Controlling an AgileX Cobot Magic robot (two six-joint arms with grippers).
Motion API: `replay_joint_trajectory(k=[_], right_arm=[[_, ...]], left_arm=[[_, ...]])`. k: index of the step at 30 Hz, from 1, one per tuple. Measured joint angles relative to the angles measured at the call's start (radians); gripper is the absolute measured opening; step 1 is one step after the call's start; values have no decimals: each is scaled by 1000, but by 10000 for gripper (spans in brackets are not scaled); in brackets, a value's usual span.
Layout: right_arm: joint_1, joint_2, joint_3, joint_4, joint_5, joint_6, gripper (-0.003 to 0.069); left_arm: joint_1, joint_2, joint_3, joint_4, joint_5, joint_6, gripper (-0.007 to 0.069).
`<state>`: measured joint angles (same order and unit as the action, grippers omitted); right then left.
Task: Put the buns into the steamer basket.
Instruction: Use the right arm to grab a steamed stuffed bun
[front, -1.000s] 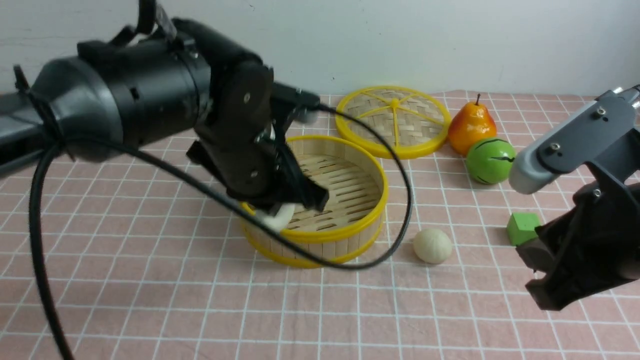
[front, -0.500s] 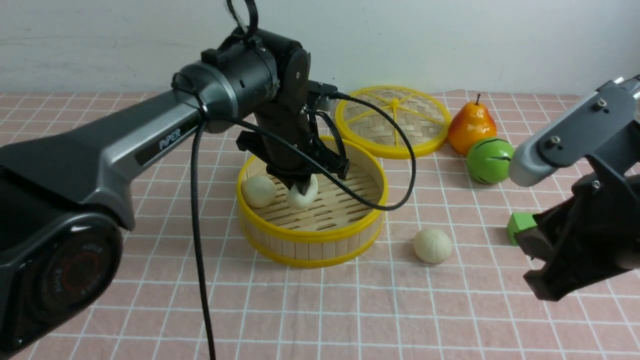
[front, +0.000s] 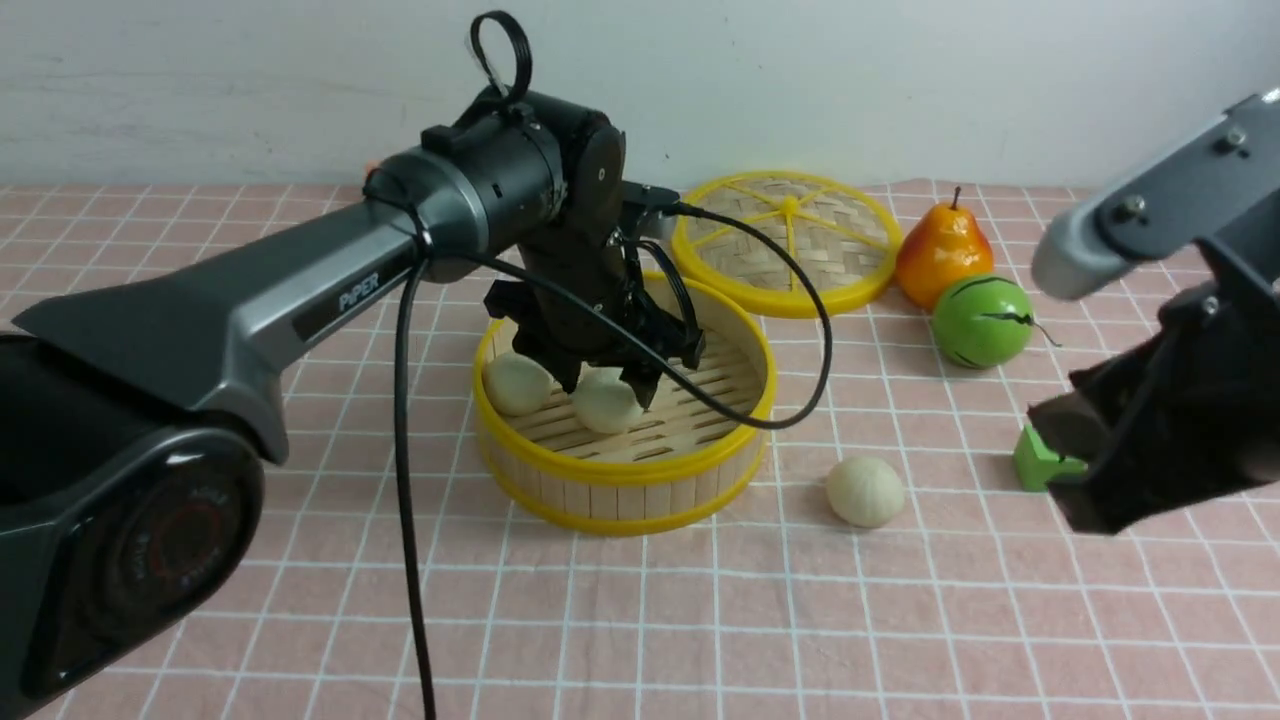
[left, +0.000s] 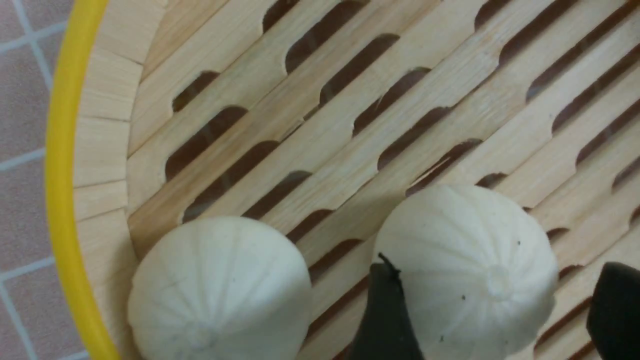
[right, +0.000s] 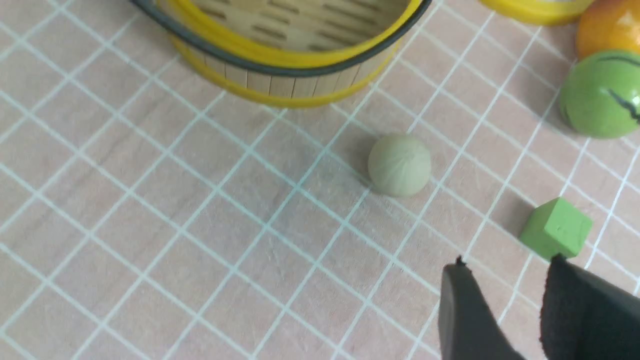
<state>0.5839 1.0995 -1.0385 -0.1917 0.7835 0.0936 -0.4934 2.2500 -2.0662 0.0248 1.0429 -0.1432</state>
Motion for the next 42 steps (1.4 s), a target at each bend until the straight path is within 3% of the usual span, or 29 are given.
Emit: replay_joint_trajectory(k=[5,10,13,17,20,25,29,34,39,42], right_arm=[[-21,30,-137,-26,51,12,239],[-152,139,-281,-5,108,27,239],[-240,267,-379,106,179,-36,239],[-270,383,-430,218,223,-125,239],[-272,527,-461,322,228,-193,246],[-269,665,-484,344,192,-214,317],[-268,784,-503,343,148,-206,461],[-268,876,-504,343,134,-195,538],[-268,937,-504,343,122,-182,533],[-268,967,-505,343,116,-180,493]], left_arm=[[0,-127,-64,11,87,34,500],[0,-339,-118,52,182,53,491],[0,-507,-116,102,203,56,446],[0,-628,-87,146,203,49,387],[0,-794,5,182,203,9,270],[0,-978,202,207,203,-45,128],[0,-1162,468,208,203,-71,20],[0,-1328,776,208,186,-85,-13],[0,-1435,964,208,144,-90,-13],[0,-1487,1053,208,131,-120,-13]])
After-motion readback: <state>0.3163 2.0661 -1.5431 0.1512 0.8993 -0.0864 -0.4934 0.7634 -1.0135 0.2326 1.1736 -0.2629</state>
